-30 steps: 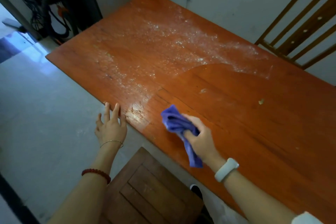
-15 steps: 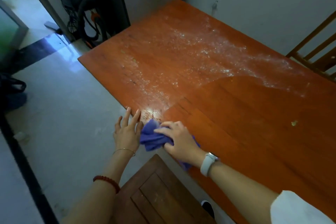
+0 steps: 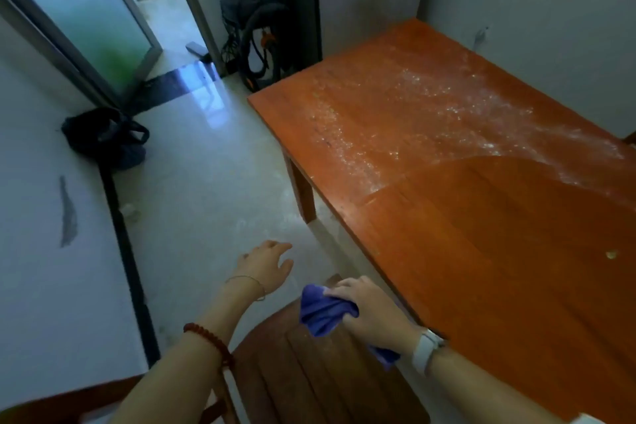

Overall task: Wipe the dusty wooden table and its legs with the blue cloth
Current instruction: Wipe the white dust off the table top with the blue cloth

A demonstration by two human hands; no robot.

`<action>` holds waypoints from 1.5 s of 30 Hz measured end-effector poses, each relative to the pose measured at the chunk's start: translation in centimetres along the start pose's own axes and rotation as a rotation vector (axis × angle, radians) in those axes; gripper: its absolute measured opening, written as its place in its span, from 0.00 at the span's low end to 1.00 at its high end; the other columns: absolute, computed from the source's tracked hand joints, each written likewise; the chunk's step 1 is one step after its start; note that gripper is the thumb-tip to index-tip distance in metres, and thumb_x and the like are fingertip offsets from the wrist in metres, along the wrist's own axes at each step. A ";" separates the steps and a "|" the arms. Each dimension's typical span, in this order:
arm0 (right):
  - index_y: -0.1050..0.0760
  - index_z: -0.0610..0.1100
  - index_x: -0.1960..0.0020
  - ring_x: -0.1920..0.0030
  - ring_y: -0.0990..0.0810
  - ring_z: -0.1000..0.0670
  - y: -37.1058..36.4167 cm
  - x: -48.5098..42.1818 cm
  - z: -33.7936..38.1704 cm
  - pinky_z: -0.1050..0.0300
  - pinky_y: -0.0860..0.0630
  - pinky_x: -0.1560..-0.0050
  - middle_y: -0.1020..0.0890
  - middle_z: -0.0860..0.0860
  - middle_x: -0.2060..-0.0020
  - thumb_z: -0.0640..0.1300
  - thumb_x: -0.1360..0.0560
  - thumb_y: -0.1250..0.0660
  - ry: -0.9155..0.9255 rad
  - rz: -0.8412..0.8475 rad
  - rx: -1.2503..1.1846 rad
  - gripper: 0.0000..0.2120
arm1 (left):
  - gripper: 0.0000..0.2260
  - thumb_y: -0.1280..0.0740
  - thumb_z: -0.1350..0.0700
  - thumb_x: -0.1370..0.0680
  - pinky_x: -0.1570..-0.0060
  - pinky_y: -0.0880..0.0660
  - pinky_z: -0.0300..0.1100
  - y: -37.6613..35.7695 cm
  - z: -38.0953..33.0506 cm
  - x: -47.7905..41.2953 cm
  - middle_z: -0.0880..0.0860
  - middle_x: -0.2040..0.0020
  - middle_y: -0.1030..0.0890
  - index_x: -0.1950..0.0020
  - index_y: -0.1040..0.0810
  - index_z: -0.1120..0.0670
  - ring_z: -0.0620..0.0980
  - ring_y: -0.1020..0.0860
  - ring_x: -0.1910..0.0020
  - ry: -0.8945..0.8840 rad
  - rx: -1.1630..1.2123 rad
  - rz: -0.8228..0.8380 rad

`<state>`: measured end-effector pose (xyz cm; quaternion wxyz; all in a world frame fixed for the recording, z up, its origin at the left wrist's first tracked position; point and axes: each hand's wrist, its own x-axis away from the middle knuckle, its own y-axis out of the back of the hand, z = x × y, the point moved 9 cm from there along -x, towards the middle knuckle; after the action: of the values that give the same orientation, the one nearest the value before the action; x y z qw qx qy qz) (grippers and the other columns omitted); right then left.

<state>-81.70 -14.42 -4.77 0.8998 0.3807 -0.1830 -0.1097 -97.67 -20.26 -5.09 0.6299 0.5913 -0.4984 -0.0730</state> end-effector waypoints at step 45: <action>0.26 0.47 0.40 0.49 0.23 0.41 -6.4 2.5 24.3 0.45 0.24 0.50 0.20 0.45 0.49 0.43 0.32 0.39 -0.292 -0.476 -0.088 0.21 | 0.14 0.40 0.54 0.21 0.45 0.34 0.37 13.6 19.8 26.1 0.55 0.39 0.25 0.37 0.26 0.54 0.51 0.27 0.42 -0.222 0.366 -0.647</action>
<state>-89.78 -35.30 6.87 0.8284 0.3535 -0.2113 -0.3797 -105.76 -47.41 16.24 0.4006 0.8090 -0.3561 -0.2413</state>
